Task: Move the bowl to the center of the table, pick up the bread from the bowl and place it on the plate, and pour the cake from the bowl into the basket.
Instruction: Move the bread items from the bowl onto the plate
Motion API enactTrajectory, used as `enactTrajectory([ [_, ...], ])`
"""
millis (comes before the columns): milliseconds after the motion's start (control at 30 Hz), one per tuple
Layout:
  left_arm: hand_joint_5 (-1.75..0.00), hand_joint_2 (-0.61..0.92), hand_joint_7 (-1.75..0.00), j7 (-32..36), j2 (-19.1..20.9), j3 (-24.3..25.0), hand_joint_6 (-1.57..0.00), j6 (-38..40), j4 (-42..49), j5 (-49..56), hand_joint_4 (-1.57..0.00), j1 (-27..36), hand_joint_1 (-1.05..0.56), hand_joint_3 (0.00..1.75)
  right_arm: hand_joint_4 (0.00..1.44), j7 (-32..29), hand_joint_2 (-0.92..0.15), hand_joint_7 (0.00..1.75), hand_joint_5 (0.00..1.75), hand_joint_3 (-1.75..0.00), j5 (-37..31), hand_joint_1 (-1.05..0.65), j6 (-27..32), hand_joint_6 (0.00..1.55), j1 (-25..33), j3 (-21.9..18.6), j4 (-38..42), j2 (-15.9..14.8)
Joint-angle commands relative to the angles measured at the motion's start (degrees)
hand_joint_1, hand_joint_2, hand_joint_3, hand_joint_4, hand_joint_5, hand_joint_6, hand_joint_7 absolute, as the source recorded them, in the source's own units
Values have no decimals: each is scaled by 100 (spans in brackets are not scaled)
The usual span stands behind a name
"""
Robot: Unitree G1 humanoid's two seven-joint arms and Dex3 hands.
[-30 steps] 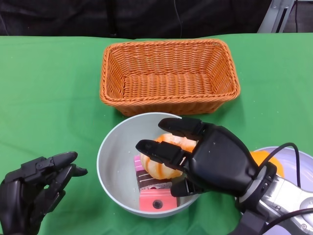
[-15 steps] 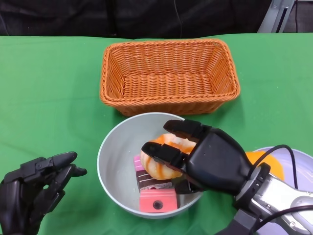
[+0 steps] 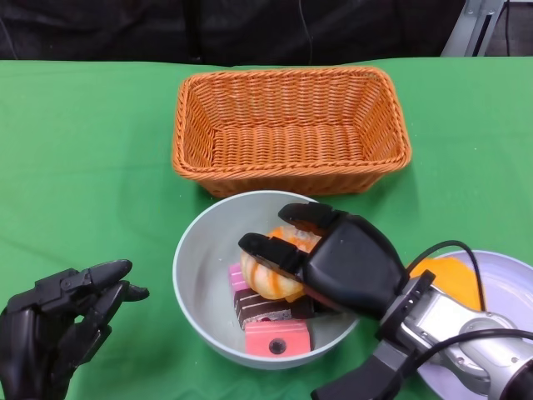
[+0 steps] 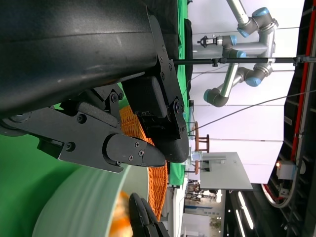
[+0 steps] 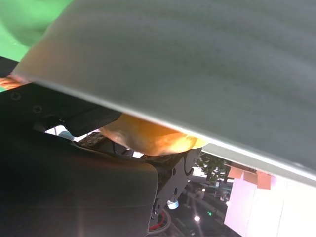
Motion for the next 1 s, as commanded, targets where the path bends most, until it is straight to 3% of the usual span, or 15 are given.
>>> enactTrajectory([
  [33, -93, 92, -1, 32, 38, 1, -128, -17, -129, 1, -88, 68, -29, 18, 62, 35, -87, 0, 2, 0, 36, -80, 147, 52, -110, 86, 229, 5],
  [267, -92, 92, -1, 68, 7, -14, -128, -62, -204, 34, -89, 106, -30, 16, 67, 257, -87, 2, 4, 0, 139, -77, 141, 56, -268, 261, 417, 96],
  [633, -91, 92, -1, 82, -66, -67, -129, 78, -477, -38, -91, 123, -31, 14, 111, 492, -84, 6, 12, 0, 618, -45, -311, 93, -476, 363, 1023, 184],
  [1000, -91, 92, -1, 315, -101, -198, -128, 354, -1076, 170, -90, 295, -29, 18, 120, 859, -85, 3, 12, -1, 693, -41, -88, 100, -381, 535, 928, 127],
])
